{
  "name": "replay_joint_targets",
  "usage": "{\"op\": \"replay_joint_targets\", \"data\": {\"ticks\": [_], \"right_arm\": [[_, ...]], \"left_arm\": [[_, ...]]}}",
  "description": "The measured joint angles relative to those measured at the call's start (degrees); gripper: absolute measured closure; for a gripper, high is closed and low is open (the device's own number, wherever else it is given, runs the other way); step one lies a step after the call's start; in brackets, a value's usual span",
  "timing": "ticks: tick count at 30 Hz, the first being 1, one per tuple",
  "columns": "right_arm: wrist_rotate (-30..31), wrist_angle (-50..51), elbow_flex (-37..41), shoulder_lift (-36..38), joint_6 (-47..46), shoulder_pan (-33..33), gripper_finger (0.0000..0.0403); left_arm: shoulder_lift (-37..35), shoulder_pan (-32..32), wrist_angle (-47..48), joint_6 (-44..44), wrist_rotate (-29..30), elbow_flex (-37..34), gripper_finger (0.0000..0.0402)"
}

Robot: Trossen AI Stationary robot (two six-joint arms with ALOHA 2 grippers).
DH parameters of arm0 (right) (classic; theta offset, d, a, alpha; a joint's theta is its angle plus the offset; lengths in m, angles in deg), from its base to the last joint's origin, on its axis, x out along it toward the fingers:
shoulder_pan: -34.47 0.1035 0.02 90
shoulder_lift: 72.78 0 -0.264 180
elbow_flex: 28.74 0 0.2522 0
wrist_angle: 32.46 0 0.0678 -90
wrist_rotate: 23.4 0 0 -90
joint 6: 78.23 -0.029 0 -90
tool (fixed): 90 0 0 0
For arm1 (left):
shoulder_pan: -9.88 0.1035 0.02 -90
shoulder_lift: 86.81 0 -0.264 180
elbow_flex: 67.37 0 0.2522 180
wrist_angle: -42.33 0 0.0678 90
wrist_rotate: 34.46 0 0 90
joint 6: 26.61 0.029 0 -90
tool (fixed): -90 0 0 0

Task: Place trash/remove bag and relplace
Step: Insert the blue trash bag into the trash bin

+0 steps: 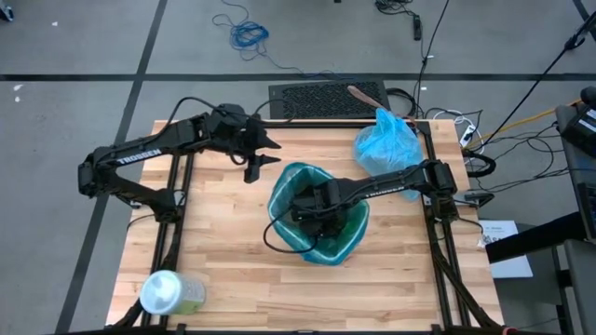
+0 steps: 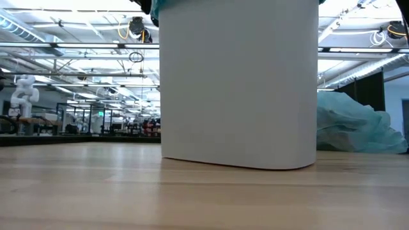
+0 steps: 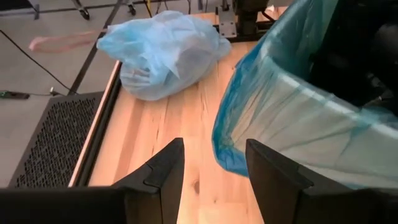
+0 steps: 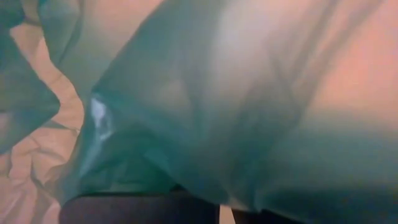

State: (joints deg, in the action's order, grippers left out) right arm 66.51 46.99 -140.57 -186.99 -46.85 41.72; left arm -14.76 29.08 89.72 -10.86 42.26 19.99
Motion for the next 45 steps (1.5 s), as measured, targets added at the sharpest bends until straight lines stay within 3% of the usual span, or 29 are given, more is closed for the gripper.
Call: {"op": "replay_joint_targets", "data": {"ticks": [12, 45], "right_arm": [[0.6, 4.5, -7.5, 0.0, 2.5, 0.7, 0.0403], [2.2, 3.5, -4.9, 1.4, -1.6, 3.0, 0.0403]], "left_arm": [[0.0, 0.0, 1.9, -0.2, 0.1, 0.0, 0.0234], [0.0, 0.0, 3.6, -0.2, 0.1, 0.0, 0.0234]]}}
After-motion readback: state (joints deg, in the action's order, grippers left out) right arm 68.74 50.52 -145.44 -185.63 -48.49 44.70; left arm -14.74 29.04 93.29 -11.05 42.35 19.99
